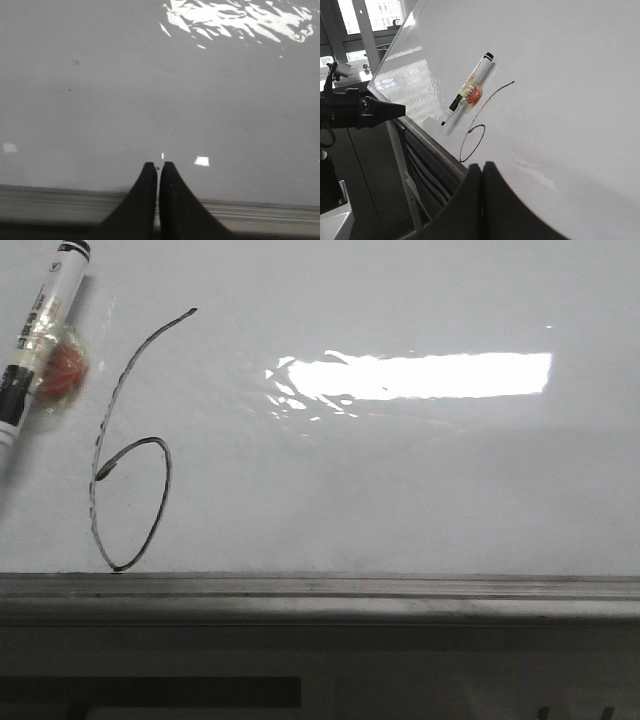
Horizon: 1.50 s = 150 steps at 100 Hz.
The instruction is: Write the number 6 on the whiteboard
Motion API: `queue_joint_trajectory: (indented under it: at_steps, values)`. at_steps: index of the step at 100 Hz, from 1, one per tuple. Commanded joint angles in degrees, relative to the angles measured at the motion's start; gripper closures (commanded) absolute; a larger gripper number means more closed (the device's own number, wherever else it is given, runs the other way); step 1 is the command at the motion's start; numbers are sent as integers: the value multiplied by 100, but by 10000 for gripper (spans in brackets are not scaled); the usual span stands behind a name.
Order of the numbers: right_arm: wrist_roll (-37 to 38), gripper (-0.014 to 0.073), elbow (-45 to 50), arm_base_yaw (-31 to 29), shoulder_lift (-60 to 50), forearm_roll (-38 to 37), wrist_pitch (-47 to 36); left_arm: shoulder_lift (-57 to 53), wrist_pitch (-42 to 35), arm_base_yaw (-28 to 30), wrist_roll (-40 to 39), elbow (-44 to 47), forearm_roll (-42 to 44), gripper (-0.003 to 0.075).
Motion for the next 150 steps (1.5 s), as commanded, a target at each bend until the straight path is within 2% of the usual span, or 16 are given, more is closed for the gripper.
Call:
queue_joint_trajectory:
  at_steps: [1,82,99,113,139,150]
  values:
    - [-24,657,-165,-39,25,-75,-470,-176,-190,27,-61,263,14,739]
    - [-24,657,-149,-39,25,-75,-468,-176,-190,27,-61,263,14,739]
    - [-24,657,106,-99,25,-75,-550,-176,-190,27,-61,263,14,739]
    - [-24,657,470,-654,25,-159,-598,-176,-190,27,-61,263,14,739]
    - [162,657,1058,-2604,25,-186,-624,-176,-190,27,-61,263,14,739]
    - [162,657,1121,-3187,11,-278,-548,-176,-190,27,-61,263,14,739]
